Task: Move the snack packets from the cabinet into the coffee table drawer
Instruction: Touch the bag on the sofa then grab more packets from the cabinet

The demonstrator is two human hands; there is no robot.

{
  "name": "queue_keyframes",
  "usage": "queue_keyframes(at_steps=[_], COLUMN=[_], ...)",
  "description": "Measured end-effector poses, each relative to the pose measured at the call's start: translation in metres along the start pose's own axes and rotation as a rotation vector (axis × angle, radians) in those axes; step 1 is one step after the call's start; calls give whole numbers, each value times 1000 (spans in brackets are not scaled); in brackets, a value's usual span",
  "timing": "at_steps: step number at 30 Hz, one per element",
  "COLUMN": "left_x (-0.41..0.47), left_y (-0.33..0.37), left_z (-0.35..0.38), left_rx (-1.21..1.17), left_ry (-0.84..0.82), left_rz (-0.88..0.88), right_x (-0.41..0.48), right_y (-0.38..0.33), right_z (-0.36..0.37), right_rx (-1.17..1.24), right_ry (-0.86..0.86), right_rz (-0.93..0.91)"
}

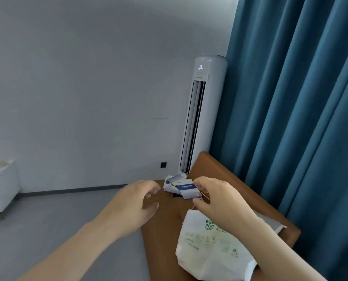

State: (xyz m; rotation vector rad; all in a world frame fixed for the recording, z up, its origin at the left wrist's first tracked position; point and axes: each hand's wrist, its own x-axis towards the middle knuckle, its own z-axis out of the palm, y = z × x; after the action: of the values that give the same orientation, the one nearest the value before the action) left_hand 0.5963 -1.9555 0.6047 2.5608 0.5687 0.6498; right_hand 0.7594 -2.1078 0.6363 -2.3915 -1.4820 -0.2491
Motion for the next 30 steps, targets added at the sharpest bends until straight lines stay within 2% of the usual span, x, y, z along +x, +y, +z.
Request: queue_keyframes(at_steps=[19, 30], left_x=[228, 351], left_y=[-263, -405], left_z=[-65, -109], left_rx=[52, 154], left_ry=[103, 209], left_rz=[-127, -309], right_x=[357, 582], right_y=[-62, -107], right_z=[129, 201], right_rx=[101, 189], right_ry=[-55, -83], right_rz=[-194, -400])
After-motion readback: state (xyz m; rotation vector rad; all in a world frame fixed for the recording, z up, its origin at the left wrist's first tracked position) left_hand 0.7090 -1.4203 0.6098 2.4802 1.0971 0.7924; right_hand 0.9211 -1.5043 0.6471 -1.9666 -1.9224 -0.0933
